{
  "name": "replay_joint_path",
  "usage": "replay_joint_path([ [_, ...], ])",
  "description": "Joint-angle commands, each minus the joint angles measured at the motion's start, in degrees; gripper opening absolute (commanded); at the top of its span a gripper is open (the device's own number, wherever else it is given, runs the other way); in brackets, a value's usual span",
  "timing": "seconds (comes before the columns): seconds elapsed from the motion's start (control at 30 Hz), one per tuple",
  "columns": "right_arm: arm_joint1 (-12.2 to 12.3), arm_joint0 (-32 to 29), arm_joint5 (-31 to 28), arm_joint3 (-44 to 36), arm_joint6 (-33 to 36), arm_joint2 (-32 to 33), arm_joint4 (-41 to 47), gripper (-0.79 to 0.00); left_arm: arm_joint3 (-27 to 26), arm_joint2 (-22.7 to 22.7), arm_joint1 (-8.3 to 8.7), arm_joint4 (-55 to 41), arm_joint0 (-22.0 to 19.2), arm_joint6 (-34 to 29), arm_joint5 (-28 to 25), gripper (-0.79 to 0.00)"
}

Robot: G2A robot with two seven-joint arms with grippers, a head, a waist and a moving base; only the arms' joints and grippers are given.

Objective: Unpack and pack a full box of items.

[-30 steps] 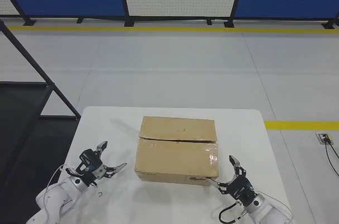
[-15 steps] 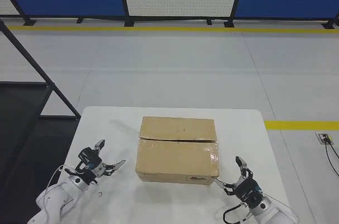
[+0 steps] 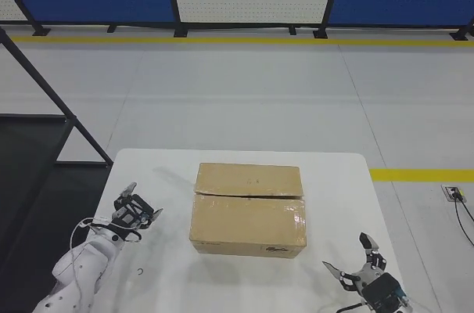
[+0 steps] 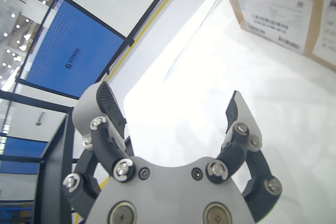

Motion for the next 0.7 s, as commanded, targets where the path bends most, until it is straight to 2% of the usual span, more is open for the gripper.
replay_joint_path([
  [0.0, 0.1, -0.6, 0.1, -0.1, -0.3, 0.3, 0.0, 0.000, 1.2, 1.6, -0.21, 4.0, -1.8, -1.0, 1.8, 0.000],
  [0.1, 0.1, -1.0, 0.3, -0.2, -0.5, 0.5, 0.0, 0.000, 3.0, 3.4, -0.62, 6.3, -4.0, -1.3, 3.5, 0.000],
  [0.17, 0.2, -1.3, 0.3, -0.3, -0.5, 0.6, 0.0, 0.000, 4.1, 4.3, -1.07, 4.3, -5.3, -2.5, 2.6, 0.000],
  [0.57, 0.2, -2.1, 1.0, -1.1, 1.1, 0.5, -0.6, 0.000, 4.1, 4.3, -1.07, 4.3, -5.3, -2.5, 2.6, 0.000],
  [0.67, 0.2, -2.1, 1.0, -1.1, 1.1, 0.5, -0.6, 0.000, 2.0, 5.5, -1.18, 6.5, -5.5, -1.6, 2.7, 0.000],
])
